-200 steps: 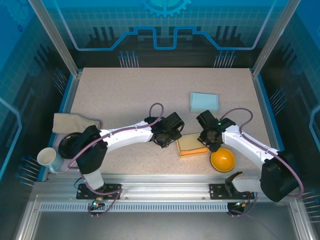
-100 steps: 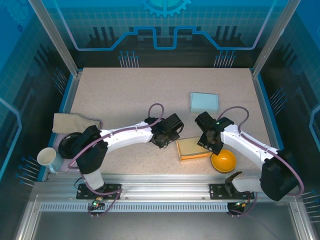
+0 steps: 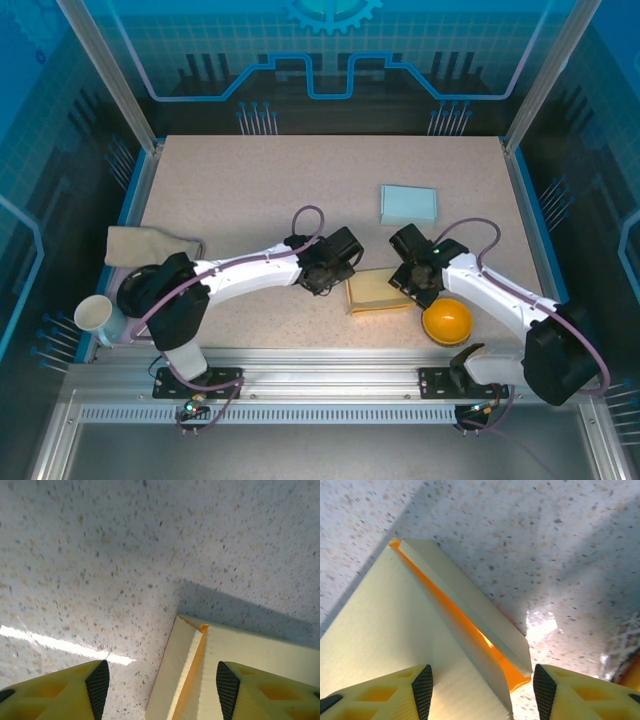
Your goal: Fold the paper box
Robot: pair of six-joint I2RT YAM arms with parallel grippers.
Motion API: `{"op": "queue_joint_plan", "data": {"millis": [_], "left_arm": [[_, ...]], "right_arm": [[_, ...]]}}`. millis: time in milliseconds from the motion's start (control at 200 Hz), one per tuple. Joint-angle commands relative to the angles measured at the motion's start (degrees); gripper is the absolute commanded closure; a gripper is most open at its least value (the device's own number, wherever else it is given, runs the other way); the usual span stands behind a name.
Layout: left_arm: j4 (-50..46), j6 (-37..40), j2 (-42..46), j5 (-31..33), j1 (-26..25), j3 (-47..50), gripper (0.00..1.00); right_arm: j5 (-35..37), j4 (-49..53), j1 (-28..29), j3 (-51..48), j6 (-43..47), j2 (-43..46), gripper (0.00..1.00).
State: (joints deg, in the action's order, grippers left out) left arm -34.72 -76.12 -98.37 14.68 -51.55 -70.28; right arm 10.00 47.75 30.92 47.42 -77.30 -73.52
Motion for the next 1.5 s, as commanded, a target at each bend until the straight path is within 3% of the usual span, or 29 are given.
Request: {"op": "queue_joint_plan", "data": {"millis": [0, 285, 515, 670, 835, 1075, 1296, 1491], "left_arm": [[-1.32, 3.86, 2.81, 1.59, 3.57, 1.58, 0.38], [-0.17, 11.07, 2.89, -1.21, 8.46, 0.27, 0.37], [1.61, 12.18, -0.66, -4.46, 8.52, 0.01, 0.38], [3.31, 10.75, -4.27, -7.00, 8.07, 1.72, 0.39], [3.05, 10.31, -5.30, -5.53, 8.03, 2.19, 0.39], [1.59, 11.08, -5.36, -3.17, 8.13, 2.00, 0.39], [0.84, 12.75, -5.41, -2.80, 8.24, 0.61, 0.39], [0.38, 16.05, -5.49, -3.86, 9.34, -1.92, 0.39]], "right_arm": [[2.65, -4.81, 0.99, 4.53, -4.61, -3.92, 0.42], [5.14, -9.68, 1.89, 16.92, -3.36, -18.49, 0.42], [5.15, -3.28, 2.07, 22.16, 3.11, -24.40, 0.33], [5.12, -0.95, 2.00, 20.91, 5.52, -24.32, 0.33], [6.16, 0.61, 1.41, 20.02, 9.76, -21.98, 0.33], [7.19, 4.10, 0.55, 24.42, 27.84, -23.12, 0.36], [-2.19, -4.49, 0.55, 21.73, 37.06, -21.93, 0.37], [-4.27, -9.13, 0.02, 20.41, 36.54, -23.52, 0.41]]}}
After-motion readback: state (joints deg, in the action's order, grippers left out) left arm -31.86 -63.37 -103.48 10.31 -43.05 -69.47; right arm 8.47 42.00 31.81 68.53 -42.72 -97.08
